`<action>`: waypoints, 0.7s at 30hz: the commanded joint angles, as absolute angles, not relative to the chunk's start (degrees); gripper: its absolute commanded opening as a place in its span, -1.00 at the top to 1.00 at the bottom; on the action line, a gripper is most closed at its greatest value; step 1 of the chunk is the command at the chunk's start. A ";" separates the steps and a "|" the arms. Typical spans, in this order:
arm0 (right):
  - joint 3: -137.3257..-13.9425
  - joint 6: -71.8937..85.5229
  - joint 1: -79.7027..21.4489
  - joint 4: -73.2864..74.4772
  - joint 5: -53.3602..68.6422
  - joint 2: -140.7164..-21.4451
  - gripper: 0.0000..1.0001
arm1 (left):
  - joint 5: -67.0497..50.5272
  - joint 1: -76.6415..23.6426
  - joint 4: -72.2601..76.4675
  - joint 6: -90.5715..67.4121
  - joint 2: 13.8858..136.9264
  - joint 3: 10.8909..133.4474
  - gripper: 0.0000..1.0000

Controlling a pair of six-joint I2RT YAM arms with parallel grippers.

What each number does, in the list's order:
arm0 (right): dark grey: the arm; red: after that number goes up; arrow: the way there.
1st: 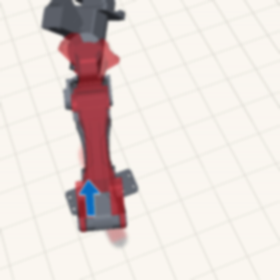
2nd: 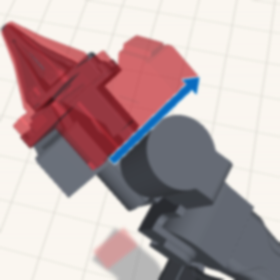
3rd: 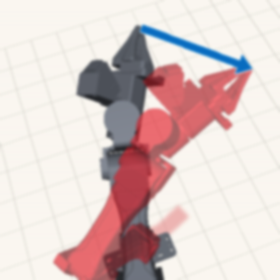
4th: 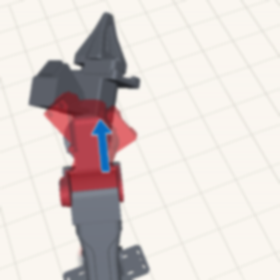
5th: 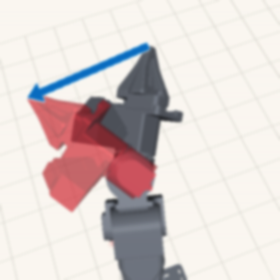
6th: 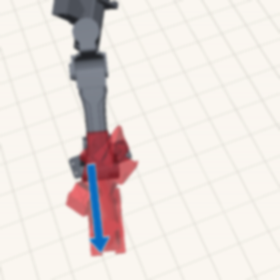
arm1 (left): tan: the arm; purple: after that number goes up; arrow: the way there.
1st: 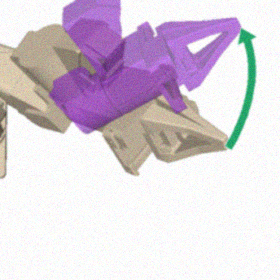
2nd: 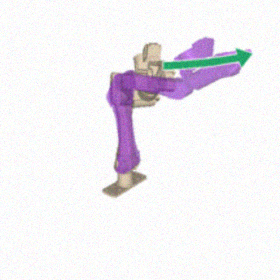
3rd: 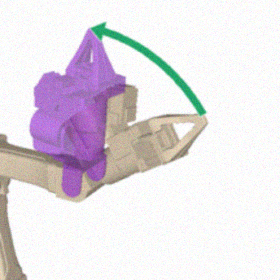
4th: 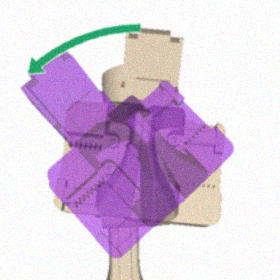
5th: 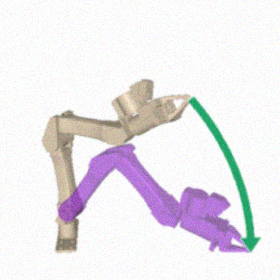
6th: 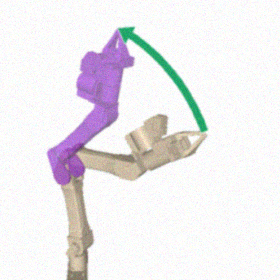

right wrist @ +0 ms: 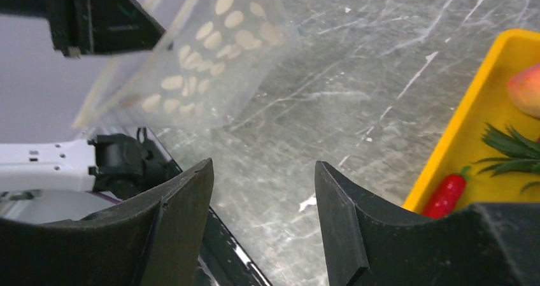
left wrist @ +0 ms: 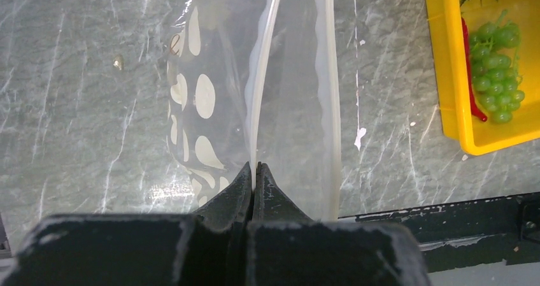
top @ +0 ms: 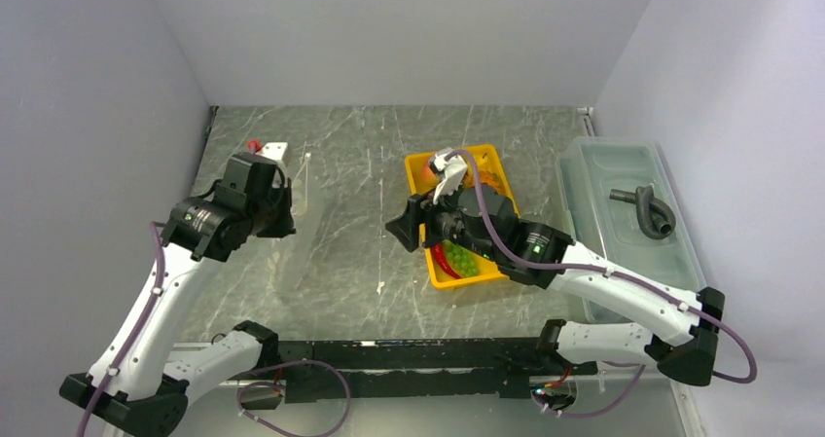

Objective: Place the food in the zip-top bag and seal the zipper
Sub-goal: Open the zipper of the food storage bag.

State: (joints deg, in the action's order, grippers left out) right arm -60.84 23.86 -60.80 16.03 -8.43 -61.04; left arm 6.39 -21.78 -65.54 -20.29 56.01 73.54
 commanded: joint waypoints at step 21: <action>-74.03 40.73 -61.96 12.39 -11.60 -76.67 -0.31 | 37.65 -51.20 -73.41 -44.38 67.45 81.02 1.00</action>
